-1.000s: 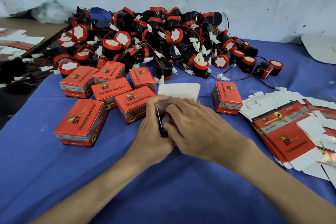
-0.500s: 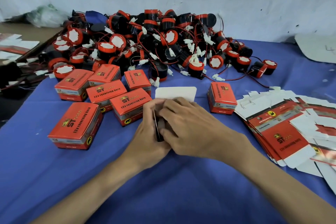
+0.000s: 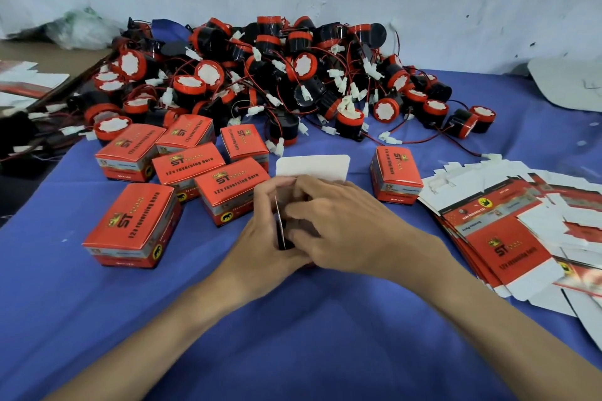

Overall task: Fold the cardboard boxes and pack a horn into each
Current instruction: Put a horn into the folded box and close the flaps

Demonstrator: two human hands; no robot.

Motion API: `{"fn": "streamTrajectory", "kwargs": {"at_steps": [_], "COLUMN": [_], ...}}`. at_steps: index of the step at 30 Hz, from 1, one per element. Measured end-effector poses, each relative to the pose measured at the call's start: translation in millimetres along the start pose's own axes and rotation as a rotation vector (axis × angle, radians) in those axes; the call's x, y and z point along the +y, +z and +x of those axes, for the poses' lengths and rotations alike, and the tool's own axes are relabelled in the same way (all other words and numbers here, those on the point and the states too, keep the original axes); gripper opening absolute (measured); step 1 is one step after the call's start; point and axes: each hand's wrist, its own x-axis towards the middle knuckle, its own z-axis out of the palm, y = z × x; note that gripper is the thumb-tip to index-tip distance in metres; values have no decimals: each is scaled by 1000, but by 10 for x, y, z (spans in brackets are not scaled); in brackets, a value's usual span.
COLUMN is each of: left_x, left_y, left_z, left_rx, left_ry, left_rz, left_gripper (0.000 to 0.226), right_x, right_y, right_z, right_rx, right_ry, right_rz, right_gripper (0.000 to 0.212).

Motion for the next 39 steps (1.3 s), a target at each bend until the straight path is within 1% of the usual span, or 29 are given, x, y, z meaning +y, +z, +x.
{"fn": "streamTrajectory", "kwargs": {"at_steps": [3,5,9,12,15,18,20,22,24,27,30,31,33,34,35,36,37,39], "left_x": [6,-4,-23,-19,-21,-26,-39,-47,-45,-40,-5,2,0,-3,4,21,29,41], "left_y": [-28,-44,-62,-59,-53,-46,-49,-47,-45,-60,-108,-98,-56,-48,-38,-25,-14,-21], "left_z": [8,9,10,9,9,18,14,11,22,-17,-13,32,149,175,165,132,73,5], "left_rx": [-8,-21,-14,-28,-29,-33,-40,-56,-66,-59,-59,-9,206,280,276,216,141,69], "left_ry": [-2,1,-7,-2,2,3,12,14,11,40,53,38,-18,-29,-20,-8,6,14], "left_rz": [22,28,10,2,4,11,0,-11,-20,-16,-102,-163,-291,-321,-321,-302,-281,-304], "left_gripper": [74,75,74,72,70,69,69,70,70,75,75,69,50,43,37,33,36,43], "right_x": [16,-2,-3,35,42,64,77,71,60,62,71,66,57,60,61,58,46,34], "right_y": [2,26,75,25,-11,-57,-75,-61,-41,-11,28,36,41,45,51,54,55,70], "right_z": [-16,-20,-21,-30,-26,-10,-7,-11,-12,-6,-3,-3,0,-5,-13,-26,-37,-62], "right_rx": [-48,-72,-49,-32,-19,-19,-61,-112,-119,-72,23,54,78,72,57,42,29,13], "right_ry": [0,35,74,72,-2,32,38,43,64,90,143,159,157,135,100,58,19,-32], "right_rz": [-24,-77,-189,-78,-157,-75,-14,-48,-77,-62,7,37,53,34,-5,-59,-118,-206], "right_gripper": [30,28,27,29,22,27,31,38,41,37,22,17,13,13,16,19,22,27]}}
